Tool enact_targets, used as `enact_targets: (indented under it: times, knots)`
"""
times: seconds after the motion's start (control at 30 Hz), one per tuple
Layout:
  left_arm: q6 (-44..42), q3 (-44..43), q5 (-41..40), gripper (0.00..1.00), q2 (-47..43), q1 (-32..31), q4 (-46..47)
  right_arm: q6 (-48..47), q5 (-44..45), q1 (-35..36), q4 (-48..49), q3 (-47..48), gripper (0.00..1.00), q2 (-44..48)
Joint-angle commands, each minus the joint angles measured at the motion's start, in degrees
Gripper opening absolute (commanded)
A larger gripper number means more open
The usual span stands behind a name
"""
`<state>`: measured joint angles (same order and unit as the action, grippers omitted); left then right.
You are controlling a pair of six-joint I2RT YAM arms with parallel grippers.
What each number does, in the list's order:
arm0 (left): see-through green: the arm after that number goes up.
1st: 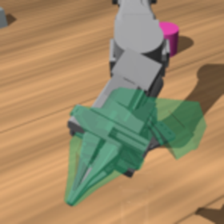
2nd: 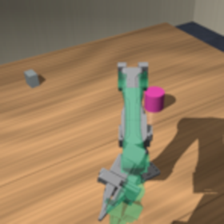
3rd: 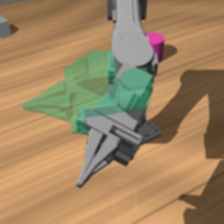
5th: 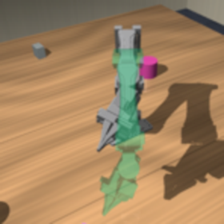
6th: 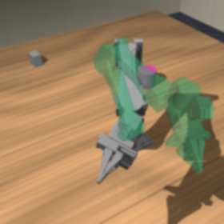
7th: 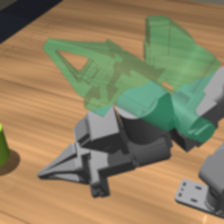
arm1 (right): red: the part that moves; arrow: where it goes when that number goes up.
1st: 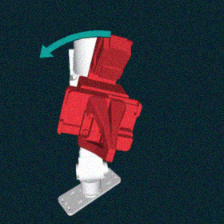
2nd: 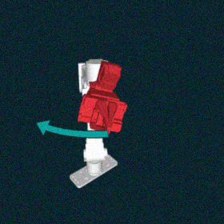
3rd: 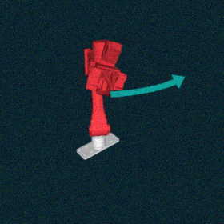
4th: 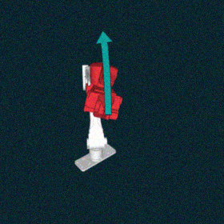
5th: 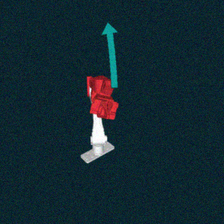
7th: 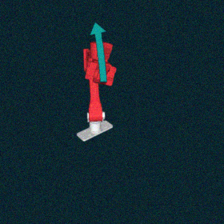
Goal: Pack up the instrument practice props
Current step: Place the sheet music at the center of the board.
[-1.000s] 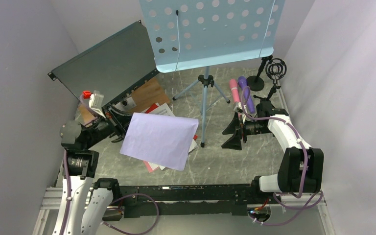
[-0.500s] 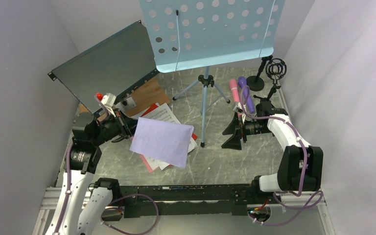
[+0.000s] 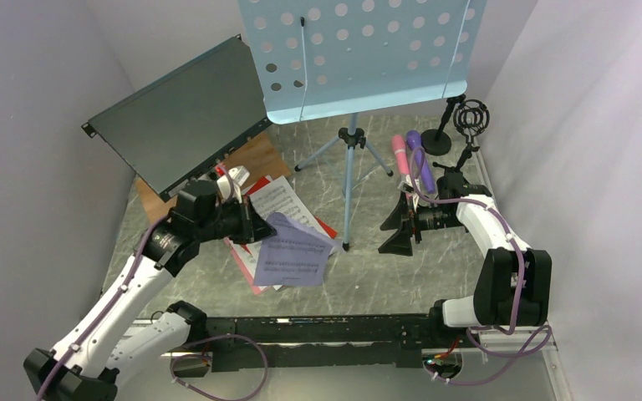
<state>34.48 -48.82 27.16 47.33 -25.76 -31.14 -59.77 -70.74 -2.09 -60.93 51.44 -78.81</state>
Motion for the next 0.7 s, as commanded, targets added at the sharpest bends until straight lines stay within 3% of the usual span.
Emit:
enact_targets:
  times: [0.0, 0.27, 0.67]
  knots:
    - [1.4, -2.9, -10.8, 0.0, 0.7, -3.4, -4.4, -0.6, -0.5, 0.2, 1.1, 1.7, 1.0, -0.1]
    - [5.8, 0.6, -16.2, 0.0, -0.9, -4.5, -2.0, -0.9, -0.6, 0.2, 0.9, 1.8, 0.99, -0.1]
    - [7.3, 1.0, -20.4, 0.0, 3.9, -4.6, -5.1, -1.0, -0.7, 0.2, 0.7, 1.8, 1.0, -0.1]
